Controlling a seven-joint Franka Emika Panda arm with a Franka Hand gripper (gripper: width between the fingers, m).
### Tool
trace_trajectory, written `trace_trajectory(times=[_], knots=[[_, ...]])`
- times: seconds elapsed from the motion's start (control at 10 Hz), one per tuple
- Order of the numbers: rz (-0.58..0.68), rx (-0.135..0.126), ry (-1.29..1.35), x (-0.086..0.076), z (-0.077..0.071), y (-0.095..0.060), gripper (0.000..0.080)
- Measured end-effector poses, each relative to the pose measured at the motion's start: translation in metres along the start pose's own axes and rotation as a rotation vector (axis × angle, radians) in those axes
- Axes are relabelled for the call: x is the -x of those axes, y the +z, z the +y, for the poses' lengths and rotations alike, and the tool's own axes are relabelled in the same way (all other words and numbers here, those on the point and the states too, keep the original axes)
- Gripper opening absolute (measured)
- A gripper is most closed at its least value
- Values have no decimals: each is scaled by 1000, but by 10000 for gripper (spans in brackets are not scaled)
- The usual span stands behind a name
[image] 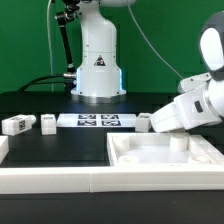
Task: Assemble square table
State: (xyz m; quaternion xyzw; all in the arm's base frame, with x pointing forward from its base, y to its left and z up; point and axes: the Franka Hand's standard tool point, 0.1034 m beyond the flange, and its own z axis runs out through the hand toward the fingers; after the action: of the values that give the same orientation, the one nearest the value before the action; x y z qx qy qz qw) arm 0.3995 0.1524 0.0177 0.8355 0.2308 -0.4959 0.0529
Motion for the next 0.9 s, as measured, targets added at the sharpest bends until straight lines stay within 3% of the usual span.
trace_trajectory(times=[0.6,0.9], knots=[[-7,14,0,-1,-10,19,649],[-9,14,-1,-1,-10,20,285]])
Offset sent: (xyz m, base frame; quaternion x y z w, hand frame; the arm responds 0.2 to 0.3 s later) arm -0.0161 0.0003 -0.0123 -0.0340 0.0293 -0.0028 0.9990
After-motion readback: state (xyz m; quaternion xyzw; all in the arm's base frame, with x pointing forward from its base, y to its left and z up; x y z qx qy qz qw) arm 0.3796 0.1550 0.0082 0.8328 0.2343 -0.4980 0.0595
